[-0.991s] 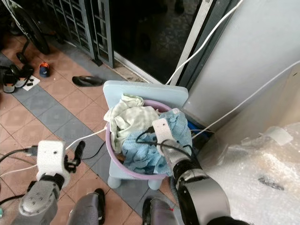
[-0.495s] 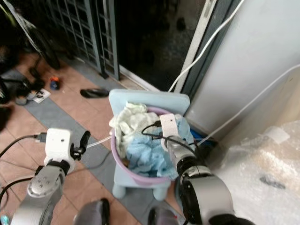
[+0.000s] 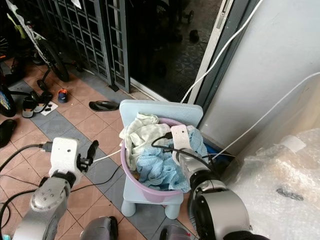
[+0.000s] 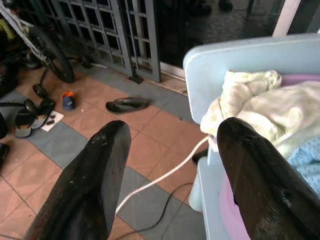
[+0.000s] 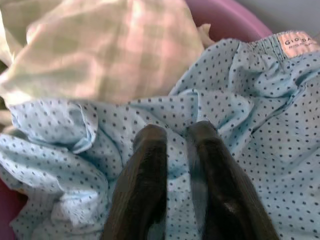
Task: Clothes washing
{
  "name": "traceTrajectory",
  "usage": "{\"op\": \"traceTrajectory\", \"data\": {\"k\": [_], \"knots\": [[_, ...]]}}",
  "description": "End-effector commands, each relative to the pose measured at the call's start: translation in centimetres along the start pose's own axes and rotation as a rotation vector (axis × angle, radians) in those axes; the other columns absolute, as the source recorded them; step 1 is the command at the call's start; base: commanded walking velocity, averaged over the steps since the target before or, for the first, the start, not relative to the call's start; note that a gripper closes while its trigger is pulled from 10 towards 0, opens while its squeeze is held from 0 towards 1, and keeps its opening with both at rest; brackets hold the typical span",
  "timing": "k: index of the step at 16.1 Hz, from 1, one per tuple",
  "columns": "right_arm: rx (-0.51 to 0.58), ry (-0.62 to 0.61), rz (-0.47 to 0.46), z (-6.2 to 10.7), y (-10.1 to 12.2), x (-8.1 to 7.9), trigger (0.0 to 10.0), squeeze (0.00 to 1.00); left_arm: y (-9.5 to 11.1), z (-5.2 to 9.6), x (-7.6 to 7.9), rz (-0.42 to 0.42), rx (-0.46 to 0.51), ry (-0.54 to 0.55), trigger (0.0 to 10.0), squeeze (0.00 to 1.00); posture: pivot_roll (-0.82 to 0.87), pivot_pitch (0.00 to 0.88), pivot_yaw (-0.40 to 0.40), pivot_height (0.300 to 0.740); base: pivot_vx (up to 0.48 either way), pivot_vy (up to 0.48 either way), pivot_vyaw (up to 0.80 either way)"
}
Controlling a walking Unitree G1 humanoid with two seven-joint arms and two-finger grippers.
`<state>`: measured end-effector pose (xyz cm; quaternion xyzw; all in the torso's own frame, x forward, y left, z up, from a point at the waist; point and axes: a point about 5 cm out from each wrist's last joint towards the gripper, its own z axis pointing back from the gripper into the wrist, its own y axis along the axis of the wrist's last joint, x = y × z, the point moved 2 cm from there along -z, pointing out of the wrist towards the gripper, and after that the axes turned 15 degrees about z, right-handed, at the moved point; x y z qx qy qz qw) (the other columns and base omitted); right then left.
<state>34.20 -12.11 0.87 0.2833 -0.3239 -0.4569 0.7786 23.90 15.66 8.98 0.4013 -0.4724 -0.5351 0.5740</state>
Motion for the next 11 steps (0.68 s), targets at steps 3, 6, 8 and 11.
{"op": "traceTrajectory", "data": {"k": [3,6,8,11], "knots": [[0.021,-0.049,0.071,0.2,-0.2,1.0,10.0,1.00,0.2,0.9,1.6,-0.003,0.025,-0.095,10.0,0.00,0.11,0.079,-0.063,0.740,0.000,0.000,0.00],[0.021,-0.040,0.091,0.2,-0.5,1.0,10.0,1.00,0.2,1.0,2.1,-0.010,0.022,-0.130,10.0,0.00,0.11,0.091,-0.061,0.740,0.000,0.000,0.00],[0.030,-0.039,0.141,0.4,-1.2,1.0,10.0,1.00,-0.1,1.7,2.5,-0.011,0.004,-0.146,10.0,0.00,0.10,0.125,-0.057,0.740,0.000,0.000,0.00],[0.071,-0.008,0.253,0.4,-0.7,0.9,10.0,1.00,-0.1,2.4,2.1,-0.011,-0.005,-0.141,10.0,0.00,0.12,0.166,-0.052,0.740,0.000,0.000,0.00]]}}
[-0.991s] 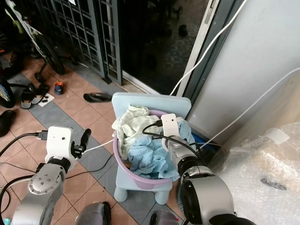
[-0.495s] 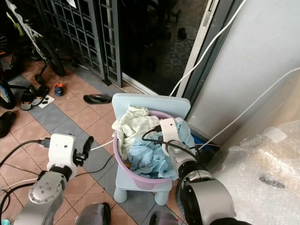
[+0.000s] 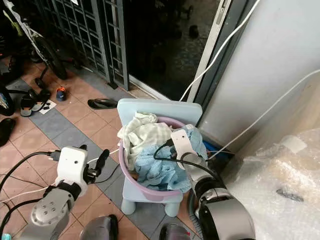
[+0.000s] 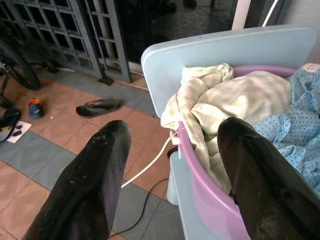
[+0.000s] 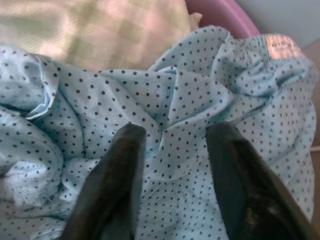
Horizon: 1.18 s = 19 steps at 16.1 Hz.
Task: Clothes washing
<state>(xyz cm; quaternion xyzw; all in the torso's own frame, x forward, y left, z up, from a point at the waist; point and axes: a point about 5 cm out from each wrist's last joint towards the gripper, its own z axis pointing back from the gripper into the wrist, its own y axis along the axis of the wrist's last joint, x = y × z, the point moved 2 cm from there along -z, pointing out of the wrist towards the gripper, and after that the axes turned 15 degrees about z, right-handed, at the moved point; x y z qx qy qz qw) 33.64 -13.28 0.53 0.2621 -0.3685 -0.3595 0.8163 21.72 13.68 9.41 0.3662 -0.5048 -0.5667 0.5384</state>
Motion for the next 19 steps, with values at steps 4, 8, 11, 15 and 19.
{"op": "traceTrajectory", "data": {"k": [4,8,11,15,19], "knots": [[0.046,0.131,0.122,0.1,0.8,-0.4,10.0,1.00,0.4,1.2,0.4,0.016,0.003,-0.027,10.0,0.00,0.13,0.192,-0.048,0.740,0.000,0.000,0.00],[0.045,0.172,0.201,-0.1,1.2,-1.0,10.0,1.00,0.6,1.5,1.0,0.031,0.008,-0.054,10.0,0.00,0.14,0.213,-0.050,0.740,0.000,0.000,0.00],[0.035,0.161,0.246,-0.3,1.6,-1.5,10.0,1.00,0.7,1.9,1.1,0.035,0.002,-0.057,10.0,0.00,0.15,0.228,-0.051,0.740,0.000,0.000,0.00],[-0.002,0.112,0.182,-0.5,1.8,-1.7,0.0,0.00,0.3,3.0,1.3,0.069,-0.030,-0.060,10.0,0.00,0.18,0.240,-0.055,0.740,0.000,0.000,0.00],[-0.025,0.110,0.128,-0.5,1.6,-2.1,0.0,0.00,0.1,3.4,1.0,0.059,-0.047,-0.055,10.0,0.00,0.19,0.243,-0.056,0.740,0.000,0.000,0.00]]}}
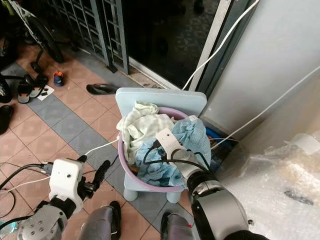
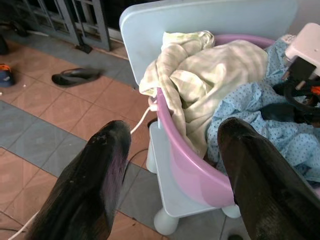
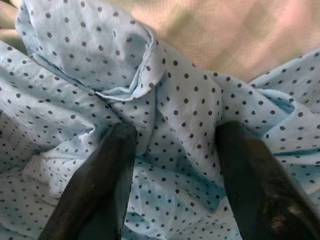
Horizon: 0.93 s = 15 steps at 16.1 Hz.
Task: Clothes washing
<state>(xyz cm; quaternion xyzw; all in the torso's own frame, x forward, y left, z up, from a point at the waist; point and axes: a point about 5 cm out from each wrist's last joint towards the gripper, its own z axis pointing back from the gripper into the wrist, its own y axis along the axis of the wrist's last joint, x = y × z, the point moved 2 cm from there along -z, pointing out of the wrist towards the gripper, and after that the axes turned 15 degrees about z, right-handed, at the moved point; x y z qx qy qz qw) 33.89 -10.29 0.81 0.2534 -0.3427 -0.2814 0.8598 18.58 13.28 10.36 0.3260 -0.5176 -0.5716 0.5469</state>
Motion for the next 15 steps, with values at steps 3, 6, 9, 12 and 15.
{"op": "traceTrajectory", "data": {"k": [3,6,9,12,15], "knots": [[-0.032,0.020,-0.065,0.0,-0.5,-0.6,0.0,0.00,0.0,0.1,-0.1,0.002,-0.008,0.024,10.0,0.00,0.18,0.241,-0.065,0.740,0.000,0.000,0.00],[-0.034,0.023,-0.079,0.0,-0.6,-0.7,0.0,0.00,0.0,0.0,-0.2,0.003,-0.006,0.035,10.0,0.00,0.18,0.237,-0.069,0.740,0.000,0.000,0.00],[-0.038,0.015,-0.100,0.0,-0.7,-0.5,0.0,0.00,-0.1,0.0,-0.4,0.001,-0.006,0.046,10.0,0.00,0.18,0.230,-0.073,0.740,0.000,0.000,0.00],[-0.047,-0.011,-0.139,0.0,-0.7,0.1,0.0,0.00,-0.1,-0.1,-0.5,-0.002,-0.006,0.052,10.0,0.00,0.18,0.223,-0.077,0.740,0.000,0.000,0.00],[-0.054,-0.033,-0.189,0.1,-0.8,0.7,0.0,0.00,0.1,-0.3,-0.8,-0.010,0.001,0.065,10.0,0.00,0.19,0.217,-0.077,0.740,0.000,0.000,0.00]]}}
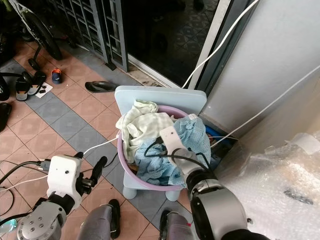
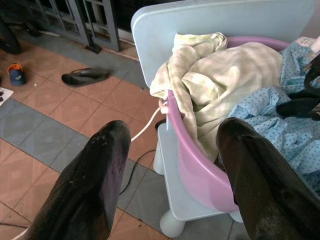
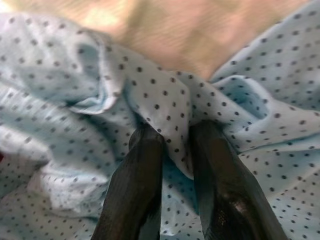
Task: Clothes washing
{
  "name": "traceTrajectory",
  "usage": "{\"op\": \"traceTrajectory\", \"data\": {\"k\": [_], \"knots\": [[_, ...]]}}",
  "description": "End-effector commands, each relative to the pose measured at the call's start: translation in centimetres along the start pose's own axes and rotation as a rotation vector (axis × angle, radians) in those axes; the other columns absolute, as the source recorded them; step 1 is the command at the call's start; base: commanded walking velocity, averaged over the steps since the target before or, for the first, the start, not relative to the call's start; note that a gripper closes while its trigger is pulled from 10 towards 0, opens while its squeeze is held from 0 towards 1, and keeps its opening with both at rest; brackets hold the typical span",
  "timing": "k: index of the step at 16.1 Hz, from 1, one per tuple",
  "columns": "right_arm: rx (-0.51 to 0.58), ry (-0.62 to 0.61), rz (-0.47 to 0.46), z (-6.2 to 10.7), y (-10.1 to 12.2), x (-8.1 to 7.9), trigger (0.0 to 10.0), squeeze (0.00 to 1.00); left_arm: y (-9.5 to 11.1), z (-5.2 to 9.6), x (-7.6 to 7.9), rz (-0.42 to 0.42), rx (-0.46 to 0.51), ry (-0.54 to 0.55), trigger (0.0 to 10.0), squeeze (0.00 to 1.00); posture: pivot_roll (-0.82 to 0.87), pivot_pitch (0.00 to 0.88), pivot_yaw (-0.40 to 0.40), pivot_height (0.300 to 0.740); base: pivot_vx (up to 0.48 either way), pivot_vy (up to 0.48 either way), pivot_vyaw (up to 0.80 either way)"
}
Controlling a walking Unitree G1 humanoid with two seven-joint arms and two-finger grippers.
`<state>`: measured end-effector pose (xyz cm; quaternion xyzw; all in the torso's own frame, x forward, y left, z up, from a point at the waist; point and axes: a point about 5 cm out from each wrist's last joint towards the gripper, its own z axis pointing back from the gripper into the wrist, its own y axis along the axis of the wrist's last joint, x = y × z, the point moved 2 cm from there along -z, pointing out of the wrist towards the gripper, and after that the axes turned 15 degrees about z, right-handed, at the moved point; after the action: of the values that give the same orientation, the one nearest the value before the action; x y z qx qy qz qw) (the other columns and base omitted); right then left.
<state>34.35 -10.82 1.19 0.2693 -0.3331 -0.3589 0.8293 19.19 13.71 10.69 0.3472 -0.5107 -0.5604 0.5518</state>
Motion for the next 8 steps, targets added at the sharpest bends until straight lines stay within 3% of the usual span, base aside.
{"op": "traceTrajectory", "data": {"k": [1,8], "knots": [[-0.039,-0.003,-0.021,0.0,-0.8,0.1,0.0,0.00,-0.4,0.1,-0.4,-0.005,-0.022,0.024,10.0,0.00,0.19,0.215,-0.078,0.740,0.000,0.000,0.00],[0.006,-0.039,-0.035,0.0,0.4,0.9,0.0,0.00,-0.3,-0.5,-0.8,-0.017,-0.010,0.036,10.0,0.00,0.18,0.191,-0.071,0.740,0.000,0.000,0.00]]}}
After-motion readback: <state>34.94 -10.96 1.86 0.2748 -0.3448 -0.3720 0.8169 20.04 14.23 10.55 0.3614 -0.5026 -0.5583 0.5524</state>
